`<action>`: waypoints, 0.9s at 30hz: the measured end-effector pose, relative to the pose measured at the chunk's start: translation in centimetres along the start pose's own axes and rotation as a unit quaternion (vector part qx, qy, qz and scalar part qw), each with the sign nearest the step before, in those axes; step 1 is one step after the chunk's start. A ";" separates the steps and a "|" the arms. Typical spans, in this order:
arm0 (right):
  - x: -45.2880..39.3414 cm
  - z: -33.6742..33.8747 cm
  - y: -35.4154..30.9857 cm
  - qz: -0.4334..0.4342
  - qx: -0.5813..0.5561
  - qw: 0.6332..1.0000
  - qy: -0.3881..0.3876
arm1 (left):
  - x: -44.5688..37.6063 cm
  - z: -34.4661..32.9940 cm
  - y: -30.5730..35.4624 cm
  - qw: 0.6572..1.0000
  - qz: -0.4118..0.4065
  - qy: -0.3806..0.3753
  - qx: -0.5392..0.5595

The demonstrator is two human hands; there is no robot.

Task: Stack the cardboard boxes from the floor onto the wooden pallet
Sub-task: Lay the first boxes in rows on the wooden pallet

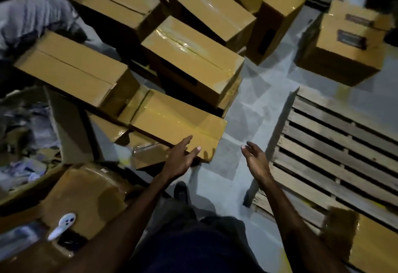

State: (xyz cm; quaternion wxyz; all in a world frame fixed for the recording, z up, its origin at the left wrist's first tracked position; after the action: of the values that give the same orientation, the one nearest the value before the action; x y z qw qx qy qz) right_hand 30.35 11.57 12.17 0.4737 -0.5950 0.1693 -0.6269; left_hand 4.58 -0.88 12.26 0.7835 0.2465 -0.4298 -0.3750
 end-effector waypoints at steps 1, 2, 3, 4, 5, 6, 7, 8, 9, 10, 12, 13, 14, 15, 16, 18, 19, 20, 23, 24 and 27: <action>-0.6 -1.0 -0.9 0.003 0.001 1.000 -0.003 | -0.7 0.7 -0.3 1.000 0.000 0.004 0.007; -1.1 -1.9 -1.8 0.004 0.003 1.000 -0.002 | -1.3 1.4 -0.4 1.000 0.000 0.005 0.016; -1.6 -2.7 -2.6 0.008 0.003 1.000 0.001 | -2.0 2.0 -0.6 1.000 -0.001 0.004 0.029; -2.2 -3.3 -3.3 0.010 0.004 1.000 0.006 | -2.7 2.6 -0.7 0.999 -0.002 0.000 0.036; -2.7 -3.8 -4.0 0.013 0.003 1.000 0.012 | -3.5 3.1 -0.9 0.999 -0.002 -0.003 0.037; -3.2 -4.2 -4.7 0.013 0.004 1.000 0.017 | -4.2 3.5 -0.8 0.999 -0.002 -0.005 0.035; -3.7 -4.5 -5.4 0.017 0.007 1.000 0.019 | -4.9 3.9 -0.7 0.999 -0.002 -0.003 0.033; -4.1 -4.6 -6.2 0.019 0.010 1.000 0.019 | -5.5 4.2 -0.5 0.999 -0.001 0.001 0.034; -4.5 -4.7 -6.8 0.024 0.012 0.999 0.017 | -6.2 4.4 -0.2 0.999 -0.001 0.006 0.036; -4.9 -4.6 -7.5 0.027 0.013 0.999 0.017 | -6.8 4.4 0.1 0.999 -0.003 0.007 0.039; -6.1 -4.3 -8.8 0.034 0.015 0.999 0.019 | -8.1 4.2 0.9 0.999 -0.006 0.005 0.040; -6.9 -4.0 -9.4 0.037 0.017 0.999 0.017 | -8.8 4.2 1.4 0.999 -0.005 0.005 0.041; -7.7 -3.7 -9.9 0.038 0.019 0.999 0.014 | -9.4 4.1 2.0 0.999 -0.002 0.005 0.044; -8.7 -3.4 -10.5 0.040 0.021 0.999 0.009 | -10.0 4.0 2.6 0.999 0.001 0.008 0.049; -9.7 -3.1 -11.2 0.039 0.024 0.999 0.004 | -10.6 3.8 3.2 0.998 0.006 0.012 0.054; -12.2 -2.3 -12.5 0.041 0.030 0.999 -0.007 | -11.9 3.3 4.2 0.998 0.017 0.022 0.056; -13.7 -1.9 -13.1 0.045 0.033 0.998 -0.014 | -12.7 3.0 4.7 0.998 0.020 0.029 0.055; -15.3 -1.5 -13.8 0.048 0.036 0.998 -0.024 | -13.4 2.7 5.3 0.998 0.023 0.036 0.055; -20.8 -0.3 -16.1 0.061 0.057 0.994 -0.065 | -16.6 1.8 7.4 0.995 0.041 0.067 0.065; -22.8 0.0 -17.0 0.065 0.068 0.992 -0.080 | -17.7 1.5 8.0 0.993 0.058 0.075 0.074; -28.7 1.1 -19.4 0.067 0.099 0.985 -0.127 | -20.8 0.4 10.1 0.985 0.100 0.101 0.100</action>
State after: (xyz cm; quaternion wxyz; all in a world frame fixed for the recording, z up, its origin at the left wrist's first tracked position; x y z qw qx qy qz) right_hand 19.20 44.34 10.72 0.5890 -0.6074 0.0847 -0.5263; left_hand 0.80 21.77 9.41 0.8281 0.3157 -0.4060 -0.2231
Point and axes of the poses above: each hand's wrist, its own x-axis away from the middle knuckle, its own z-axis out of the back of the hand, y = z × x, the point moved 3 cm from there along -x, towards the middle knuckle, and after that the axes turned 8 degrees about -x, right-handed, at the moved point
